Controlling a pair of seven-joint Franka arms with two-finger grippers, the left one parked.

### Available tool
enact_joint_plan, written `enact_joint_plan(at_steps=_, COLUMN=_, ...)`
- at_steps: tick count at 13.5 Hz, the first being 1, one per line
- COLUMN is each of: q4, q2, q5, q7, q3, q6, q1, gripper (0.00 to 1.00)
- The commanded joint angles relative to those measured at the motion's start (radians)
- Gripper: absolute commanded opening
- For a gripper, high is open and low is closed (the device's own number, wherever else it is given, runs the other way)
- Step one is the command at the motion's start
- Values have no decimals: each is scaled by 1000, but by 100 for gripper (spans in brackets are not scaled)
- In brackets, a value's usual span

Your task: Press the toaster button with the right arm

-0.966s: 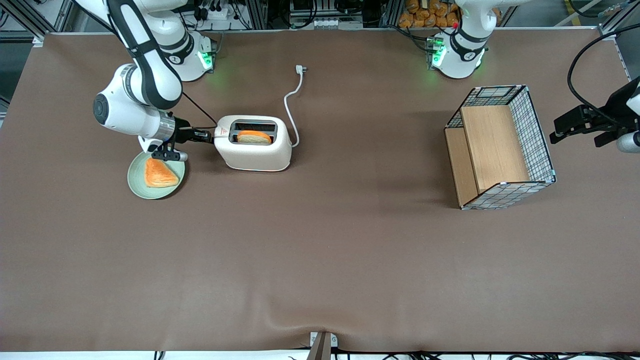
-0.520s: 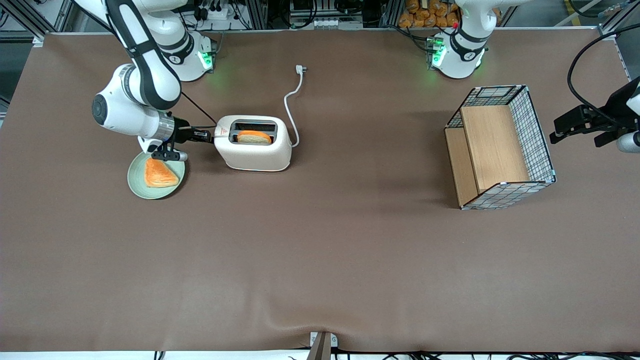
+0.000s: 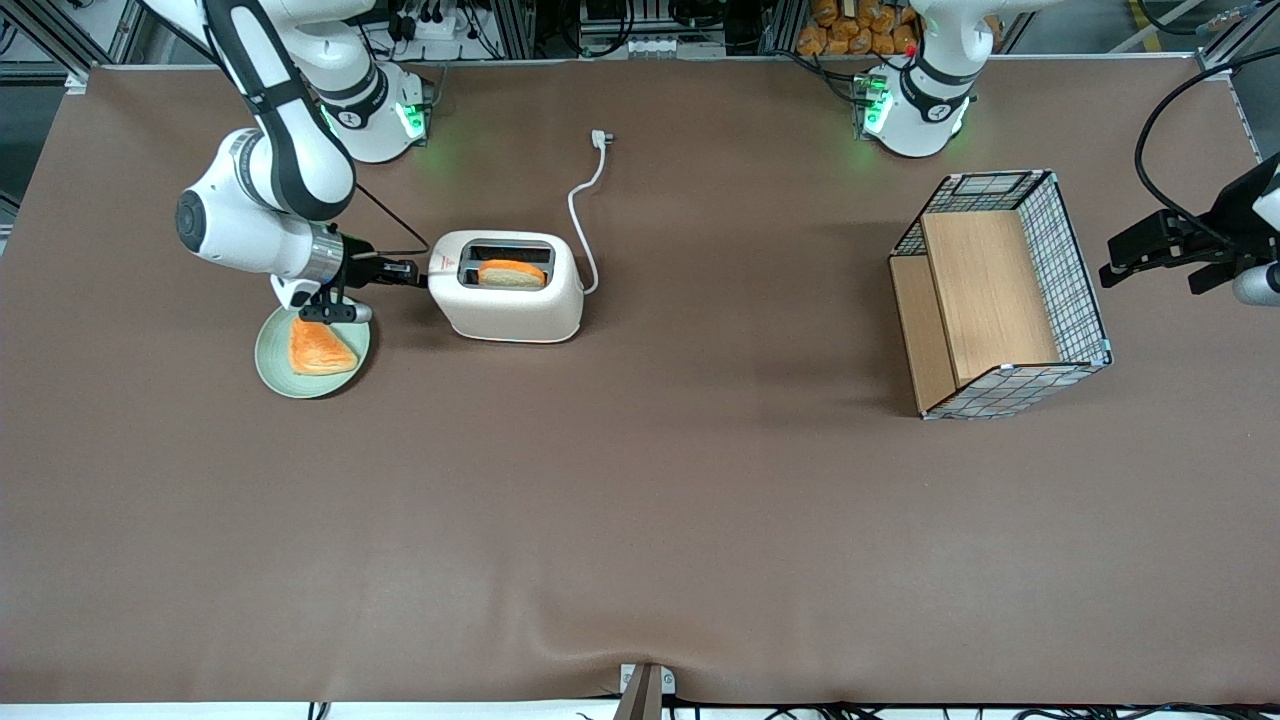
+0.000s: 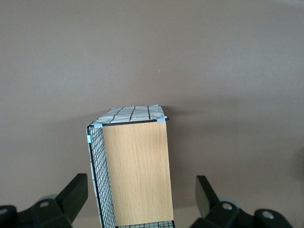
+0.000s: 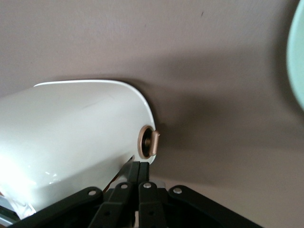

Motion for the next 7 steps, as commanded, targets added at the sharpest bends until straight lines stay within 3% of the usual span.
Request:
enact_joint_plan(at_steps=1, q4=44, q2=-12, q5=-89, q7=-54, q3=-17, q6=-44, q1=-54, gripper=0)
enact_joint_plan(at_steps=2, q4=64, q2=-11, q5=-123, q7=-54, q3=-32, q6=-63, q1=-57, gripper=13)
enact_joint_plan(at_steps=4, q4=104, q2=-11, q5=-180, q7=-48, q3=-52, q6=-105, q1=-58, gripper=100)
enact_joint_plan(at_steps=7, q4=281, q2=-2, q5=-306, q7=-50, q3=-106, q6=-269, q1=-83, gripper=100)
